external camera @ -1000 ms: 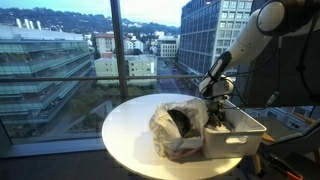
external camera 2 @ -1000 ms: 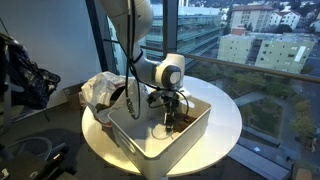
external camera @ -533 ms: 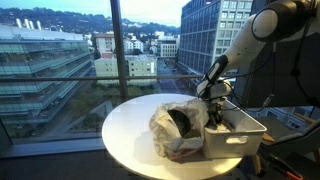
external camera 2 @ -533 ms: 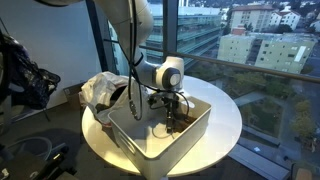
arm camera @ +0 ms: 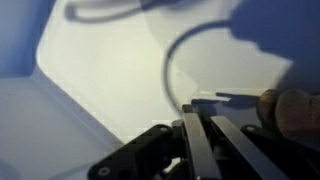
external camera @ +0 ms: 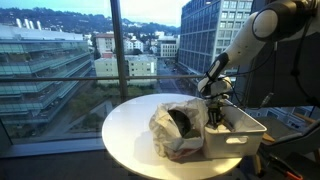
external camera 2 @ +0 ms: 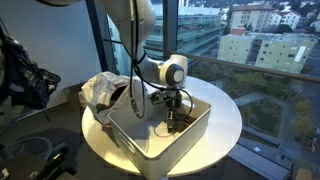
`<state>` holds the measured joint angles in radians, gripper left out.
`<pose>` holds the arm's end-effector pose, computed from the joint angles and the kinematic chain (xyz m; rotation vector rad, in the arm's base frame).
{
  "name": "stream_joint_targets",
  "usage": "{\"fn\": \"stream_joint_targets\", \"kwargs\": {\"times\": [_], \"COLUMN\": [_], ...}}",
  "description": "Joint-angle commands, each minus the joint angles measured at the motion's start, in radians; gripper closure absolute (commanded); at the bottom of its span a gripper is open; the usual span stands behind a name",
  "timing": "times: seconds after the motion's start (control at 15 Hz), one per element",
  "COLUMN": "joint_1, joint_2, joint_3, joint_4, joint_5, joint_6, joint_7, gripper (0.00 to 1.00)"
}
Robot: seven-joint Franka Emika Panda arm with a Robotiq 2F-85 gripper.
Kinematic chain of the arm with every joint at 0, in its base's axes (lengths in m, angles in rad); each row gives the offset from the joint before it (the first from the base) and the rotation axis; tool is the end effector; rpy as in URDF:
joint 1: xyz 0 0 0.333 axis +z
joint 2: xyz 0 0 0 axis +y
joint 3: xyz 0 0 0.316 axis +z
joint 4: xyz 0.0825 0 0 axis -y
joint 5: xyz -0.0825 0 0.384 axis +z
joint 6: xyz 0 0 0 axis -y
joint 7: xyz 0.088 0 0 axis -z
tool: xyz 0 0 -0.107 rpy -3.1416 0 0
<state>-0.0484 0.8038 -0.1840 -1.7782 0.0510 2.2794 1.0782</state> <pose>0.5978 -0.1384 0.0901 2.3045 -1.7765 -0.3217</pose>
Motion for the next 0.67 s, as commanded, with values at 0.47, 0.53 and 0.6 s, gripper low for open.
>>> {"fn": "stream_joint_targets", "kwargs": {"times": [0.47, 0.53, 0.6], "joint_1": [-0.002, 0.000, 0.014], "joint_2": [-0.070, -0.080, -0.096], "joint_3": [-0.015, -0.016, -0.035], "joint_4": [0.012, 0.006, -0.010], "joint_5": [0.012, 0.015, -0.005], "joint_6": [-0.130, -0.126, -0.131], "joint_7": [-0.015, -0.004, 0.019], "gripper": [0.61, 0.58, 0.49]}}
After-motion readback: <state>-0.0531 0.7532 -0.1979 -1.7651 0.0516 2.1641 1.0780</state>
